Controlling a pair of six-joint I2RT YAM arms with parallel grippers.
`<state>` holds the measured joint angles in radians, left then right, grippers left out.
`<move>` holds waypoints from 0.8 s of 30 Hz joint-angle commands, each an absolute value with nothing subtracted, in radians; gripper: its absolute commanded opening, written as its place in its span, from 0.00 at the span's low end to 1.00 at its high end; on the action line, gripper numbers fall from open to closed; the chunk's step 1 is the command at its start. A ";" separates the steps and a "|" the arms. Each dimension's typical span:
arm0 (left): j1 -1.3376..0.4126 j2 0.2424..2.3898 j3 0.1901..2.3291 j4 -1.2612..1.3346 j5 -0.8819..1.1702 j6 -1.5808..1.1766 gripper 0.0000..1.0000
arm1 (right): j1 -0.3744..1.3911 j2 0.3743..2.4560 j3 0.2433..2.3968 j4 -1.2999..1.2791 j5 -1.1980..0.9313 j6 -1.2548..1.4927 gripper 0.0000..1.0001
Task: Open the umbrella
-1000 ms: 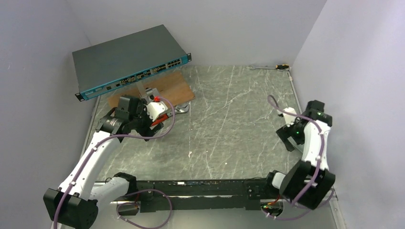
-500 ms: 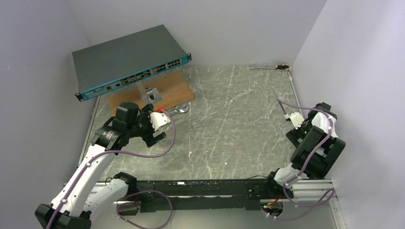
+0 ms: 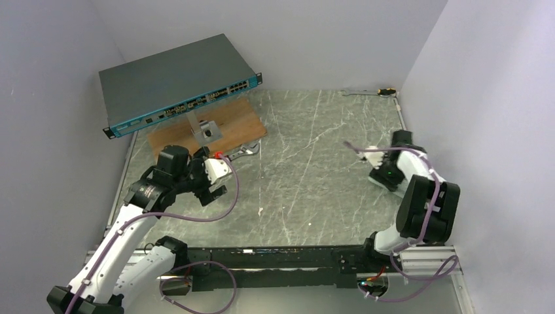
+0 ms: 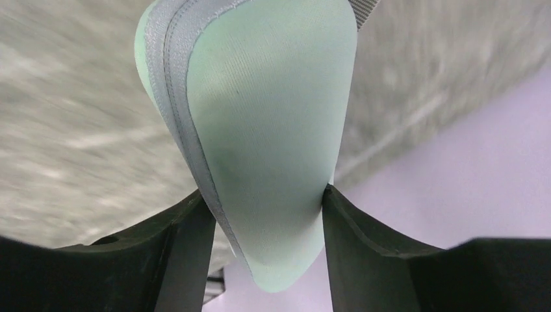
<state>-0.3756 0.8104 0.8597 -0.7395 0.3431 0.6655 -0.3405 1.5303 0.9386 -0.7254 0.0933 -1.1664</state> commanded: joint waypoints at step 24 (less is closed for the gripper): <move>-0.538 1.077 0.859 -0.444 0.508 0.896 0.98 | -0.019 1.098 0.962 -0.988 -0.303 -0.655 0.93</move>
